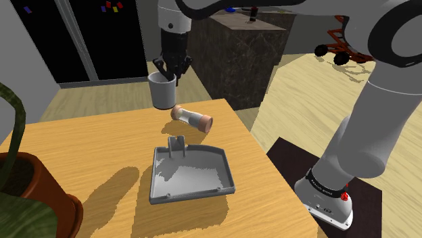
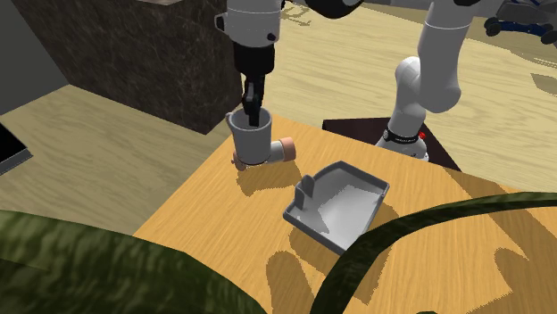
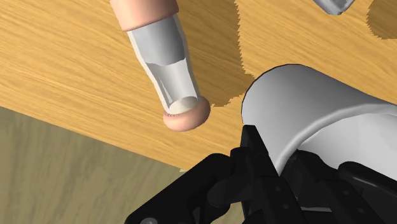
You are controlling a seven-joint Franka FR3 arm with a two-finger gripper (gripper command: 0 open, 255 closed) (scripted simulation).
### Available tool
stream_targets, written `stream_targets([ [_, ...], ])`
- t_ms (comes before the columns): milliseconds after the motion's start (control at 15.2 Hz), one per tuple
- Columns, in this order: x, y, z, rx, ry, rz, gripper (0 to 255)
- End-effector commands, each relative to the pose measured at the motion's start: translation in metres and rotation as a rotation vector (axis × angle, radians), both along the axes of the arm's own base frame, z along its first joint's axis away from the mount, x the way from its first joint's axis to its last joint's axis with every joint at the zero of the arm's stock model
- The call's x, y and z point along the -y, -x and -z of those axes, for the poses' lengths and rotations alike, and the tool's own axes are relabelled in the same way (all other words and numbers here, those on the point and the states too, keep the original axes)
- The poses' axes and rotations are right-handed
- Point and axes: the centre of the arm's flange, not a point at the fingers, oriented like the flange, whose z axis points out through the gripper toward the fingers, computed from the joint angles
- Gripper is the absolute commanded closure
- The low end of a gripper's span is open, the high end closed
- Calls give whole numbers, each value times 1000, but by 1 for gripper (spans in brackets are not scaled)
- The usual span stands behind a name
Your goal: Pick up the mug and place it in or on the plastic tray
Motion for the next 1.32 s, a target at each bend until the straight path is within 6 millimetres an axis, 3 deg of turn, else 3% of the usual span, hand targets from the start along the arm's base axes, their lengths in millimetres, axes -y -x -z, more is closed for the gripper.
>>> stream_targets([
  [0, 0, 1, -11, 0, 0, 0, 255],
  [132, 0, 1, -19, 0, 0, 0, 255],
  [1122, -63, 194, -45, 0, 0, 0, 255],
  [1254, -63, 194, -35, 0, 0, 0, 255],
])
